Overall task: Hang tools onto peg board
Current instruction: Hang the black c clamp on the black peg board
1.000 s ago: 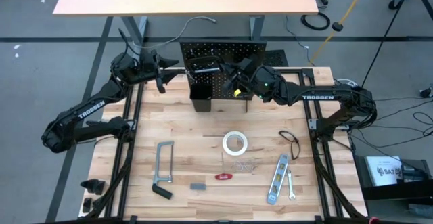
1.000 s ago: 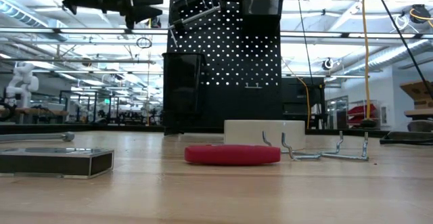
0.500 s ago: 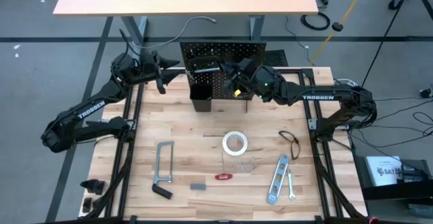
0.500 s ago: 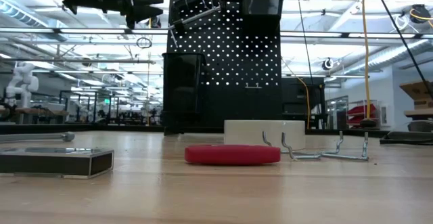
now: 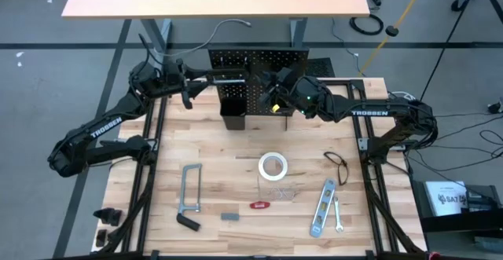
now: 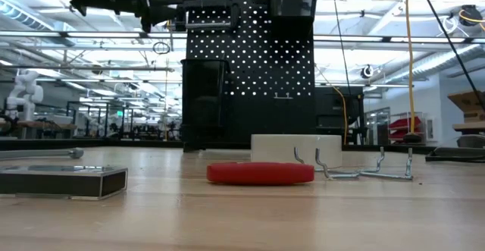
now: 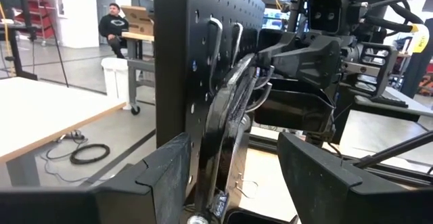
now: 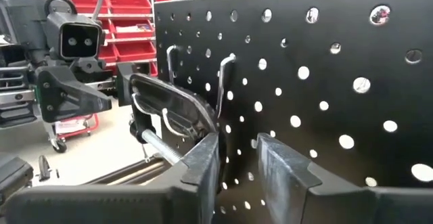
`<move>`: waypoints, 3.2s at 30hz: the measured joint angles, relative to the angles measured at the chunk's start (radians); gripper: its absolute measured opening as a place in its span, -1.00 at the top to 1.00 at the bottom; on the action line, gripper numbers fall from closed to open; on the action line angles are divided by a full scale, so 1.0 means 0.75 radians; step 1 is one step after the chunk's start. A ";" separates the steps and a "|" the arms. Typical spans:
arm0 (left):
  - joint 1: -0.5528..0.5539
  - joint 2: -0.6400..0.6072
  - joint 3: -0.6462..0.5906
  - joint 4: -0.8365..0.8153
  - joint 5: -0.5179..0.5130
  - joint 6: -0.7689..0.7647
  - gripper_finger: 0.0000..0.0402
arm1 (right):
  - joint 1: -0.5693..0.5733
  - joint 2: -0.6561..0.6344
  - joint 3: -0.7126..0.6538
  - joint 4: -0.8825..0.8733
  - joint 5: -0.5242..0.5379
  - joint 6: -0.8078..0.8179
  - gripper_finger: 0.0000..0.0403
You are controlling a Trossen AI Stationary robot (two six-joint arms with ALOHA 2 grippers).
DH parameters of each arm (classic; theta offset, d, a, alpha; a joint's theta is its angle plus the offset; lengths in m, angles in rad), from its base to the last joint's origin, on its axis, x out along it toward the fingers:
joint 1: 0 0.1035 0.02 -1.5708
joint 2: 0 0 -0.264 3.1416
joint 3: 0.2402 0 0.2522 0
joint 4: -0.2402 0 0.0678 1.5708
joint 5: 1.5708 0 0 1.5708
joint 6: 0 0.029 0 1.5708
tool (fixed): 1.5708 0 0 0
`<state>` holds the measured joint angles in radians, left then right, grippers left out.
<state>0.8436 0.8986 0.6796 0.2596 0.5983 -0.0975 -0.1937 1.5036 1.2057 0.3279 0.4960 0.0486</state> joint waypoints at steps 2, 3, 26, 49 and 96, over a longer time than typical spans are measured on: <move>0.000 0.000 0.000 0.000 0.000 0.000 -0.11 | 0.006 0.000 0.000 0.000 0.000 -0.009 0.50; 0.000 0.000 0.000 0.000 0.000 0.000 -0.11 | 0.010 0.000 0.000 0.000 -0.001 -0.017 0.50; 0.057 -0.230 -0.002 -0.168 -0.181 0.057 -0.11 | 0.268 -0.072 -0.001 0.028 0.001 -0.201 0.50; 0.001 -0.080 -0.001 -0.134 -0.173 0.175 -0.11 | 0.464 -0.071 -0.001 -0.043 0.009 -0.195 0.50; -0.118 -0.018 -0.001 0.067 -0.252 0.137 0.89 | 0.480 -0.070 -0.002 -0.046 0.008 -0.191 0.50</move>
<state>0.7551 0.8848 0.6788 0.3102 0.4094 0.0051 0.1661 1.4509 1.2045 0.2935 0.5018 -0.0943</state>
